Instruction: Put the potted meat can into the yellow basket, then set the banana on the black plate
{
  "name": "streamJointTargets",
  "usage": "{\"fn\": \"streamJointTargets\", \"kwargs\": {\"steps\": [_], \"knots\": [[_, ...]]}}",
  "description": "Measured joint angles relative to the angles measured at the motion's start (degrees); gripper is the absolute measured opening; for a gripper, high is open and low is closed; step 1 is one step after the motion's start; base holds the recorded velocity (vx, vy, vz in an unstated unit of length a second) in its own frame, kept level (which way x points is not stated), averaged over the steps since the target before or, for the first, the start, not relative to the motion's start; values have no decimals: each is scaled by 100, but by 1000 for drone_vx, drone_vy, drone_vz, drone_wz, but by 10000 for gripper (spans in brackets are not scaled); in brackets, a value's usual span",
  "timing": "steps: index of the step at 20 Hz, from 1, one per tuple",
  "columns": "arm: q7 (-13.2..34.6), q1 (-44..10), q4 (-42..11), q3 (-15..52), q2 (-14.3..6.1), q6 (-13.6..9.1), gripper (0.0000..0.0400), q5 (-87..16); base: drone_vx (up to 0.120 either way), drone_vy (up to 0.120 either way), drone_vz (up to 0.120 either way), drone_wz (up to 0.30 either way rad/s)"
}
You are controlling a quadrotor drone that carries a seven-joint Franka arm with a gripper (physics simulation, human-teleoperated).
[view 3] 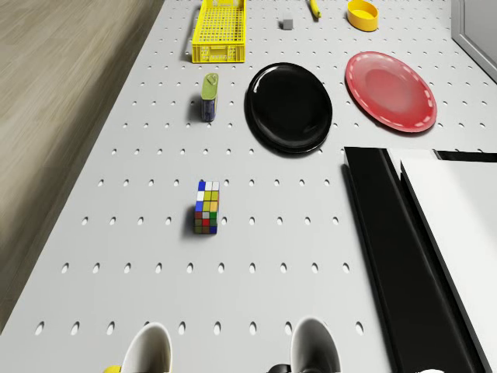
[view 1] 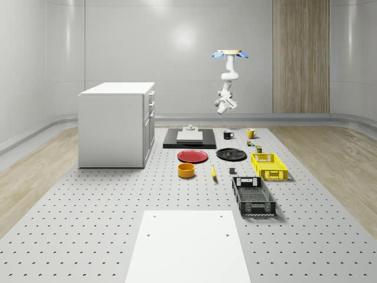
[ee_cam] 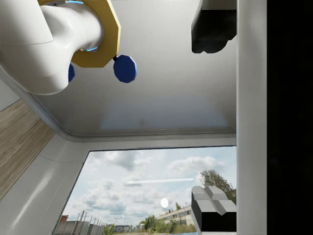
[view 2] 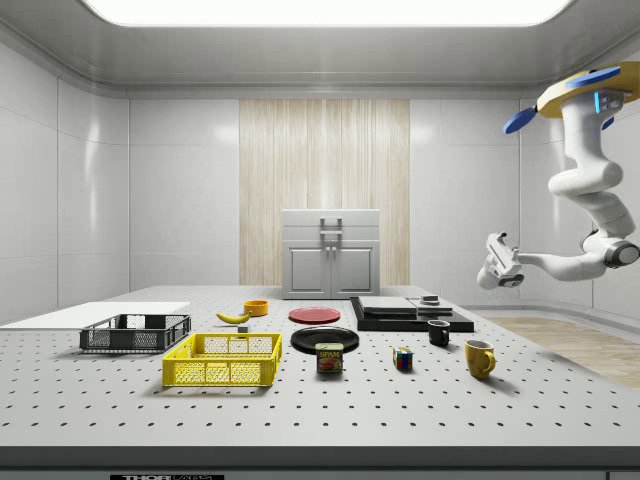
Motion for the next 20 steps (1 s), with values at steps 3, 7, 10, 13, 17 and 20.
{"fn": "streamJointTargets", "kwargs": {"steps": [3,7,10,13,17,20], "knots": [[420,-465,-899,1085,-200,67,400,-1774,120,93,0,0],[1328,-1411,-2378,2451,-533,-66,400,-4348,120,110,0,0],[2092,-2334,-3176,3216,-767,-418,400,-5870,120,0,-53,0],[2722,-3213,-3601,3747,-984,-823,400,-6828,120,0,-120,0],[3284,-4061,-3830,4180,-1239,-1211,400,-7454,120,0,-120,0],[3544,-4457,-3892,4371,-1398,-1363,400,-7652,120,67,0,0]]}}
